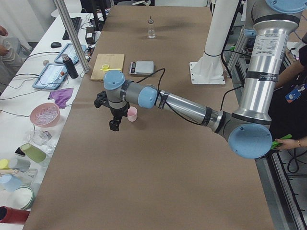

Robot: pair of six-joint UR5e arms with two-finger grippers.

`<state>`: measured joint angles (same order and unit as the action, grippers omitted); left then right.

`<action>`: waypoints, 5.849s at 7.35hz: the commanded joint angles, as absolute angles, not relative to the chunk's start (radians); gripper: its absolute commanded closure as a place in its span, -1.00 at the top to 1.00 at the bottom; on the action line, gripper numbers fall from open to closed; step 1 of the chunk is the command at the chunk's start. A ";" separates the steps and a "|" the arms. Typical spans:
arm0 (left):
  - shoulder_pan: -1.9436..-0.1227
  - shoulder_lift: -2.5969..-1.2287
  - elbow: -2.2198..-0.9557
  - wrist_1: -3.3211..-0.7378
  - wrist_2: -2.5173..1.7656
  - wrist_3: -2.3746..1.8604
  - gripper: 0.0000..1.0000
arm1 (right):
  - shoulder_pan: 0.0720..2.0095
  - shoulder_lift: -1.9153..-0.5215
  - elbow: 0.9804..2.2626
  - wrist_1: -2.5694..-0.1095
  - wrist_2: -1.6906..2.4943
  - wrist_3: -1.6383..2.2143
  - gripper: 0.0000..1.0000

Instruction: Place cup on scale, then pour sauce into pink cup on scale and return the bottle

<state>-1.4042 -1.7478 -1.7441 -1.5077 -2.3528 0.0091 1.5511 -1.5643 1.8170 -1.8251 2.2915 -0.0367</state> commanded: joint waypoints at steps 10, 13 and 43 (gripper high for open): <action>-1.125 -1.868 -1.611 -1.638 -2.342 -0.394 0.93 | 1.536 -1.539 1.825 -1.828 2.281 -0.037 1.00; -1.108 -1.868 -1.559 -1.709 -2.318 -0.417 0.79 | 1.536 -1.532 1.825 -1.829 2.279 -0.037 1.00; -0.994 -2.054 -1.716 -1.550 -2.318 -0.768 -1.00 | 1.537 -1.526 1.824 -1.836 2.279 -0.037 1.00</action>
<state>-1.0137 -2.0068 -1.6865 -1.6125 -2.3176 -0.7027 1.5369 -1.5262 1.8253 -1.8359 2.2783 -0.0368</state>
